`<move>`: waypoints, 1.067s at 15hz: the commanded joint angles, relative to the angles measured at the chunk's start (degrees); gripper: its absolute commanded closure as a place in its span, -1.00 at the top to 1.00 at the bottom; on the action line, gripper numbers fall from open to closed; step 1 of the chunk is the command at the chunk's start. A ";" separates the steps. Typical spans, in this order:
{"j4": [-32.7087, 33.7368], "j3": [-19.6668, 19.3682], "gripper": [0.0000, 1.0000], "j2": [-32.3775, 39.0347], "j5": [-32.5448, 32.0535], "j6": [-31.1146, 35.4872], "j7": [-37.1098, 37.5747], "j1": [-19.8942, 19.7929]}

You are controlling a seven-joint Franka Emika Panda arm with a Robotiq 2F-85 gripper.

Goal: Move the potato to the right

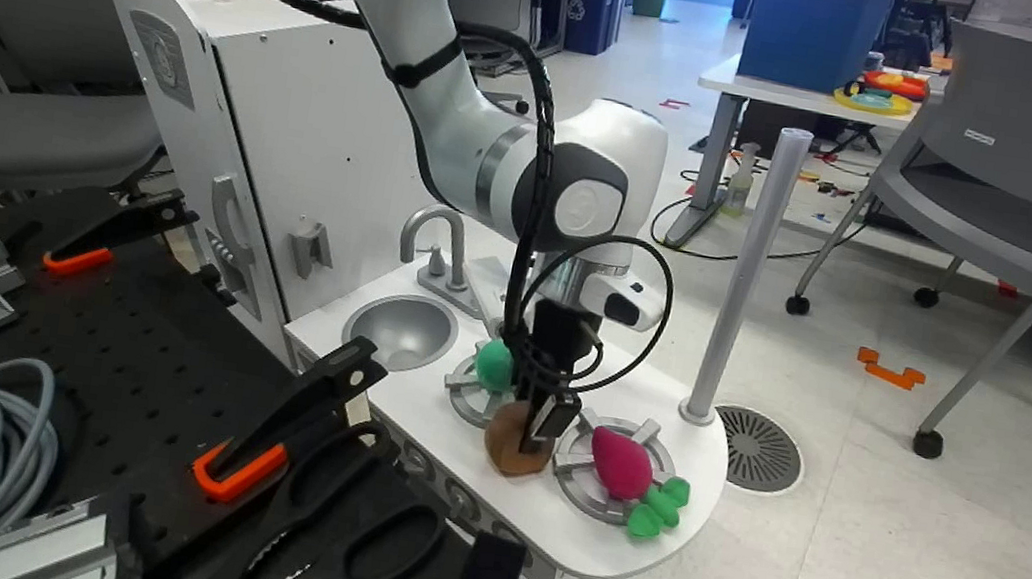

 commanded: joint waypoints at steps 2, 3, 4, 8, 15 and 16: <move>2.40 -0.49 0.53 0.79 -0.20 -5.02 2.48 1.12; 1.28 -0.37 0.66 -0.13 -0.27 -5.49 2.40 1.40; 0.55 -0.39 0.79 -0.64 -0.40 -5.68 2.36 1.72; -5.50 -0.51 1.00 -4.79 -0.47 -5.36 1.76 3.11; -23.66 2.60 1.00 -19.73 1.85 -8.42 -0.75 2.27; -26.46 2.93 1.00 -22.40 2.17 -9.54 -0.85 2.17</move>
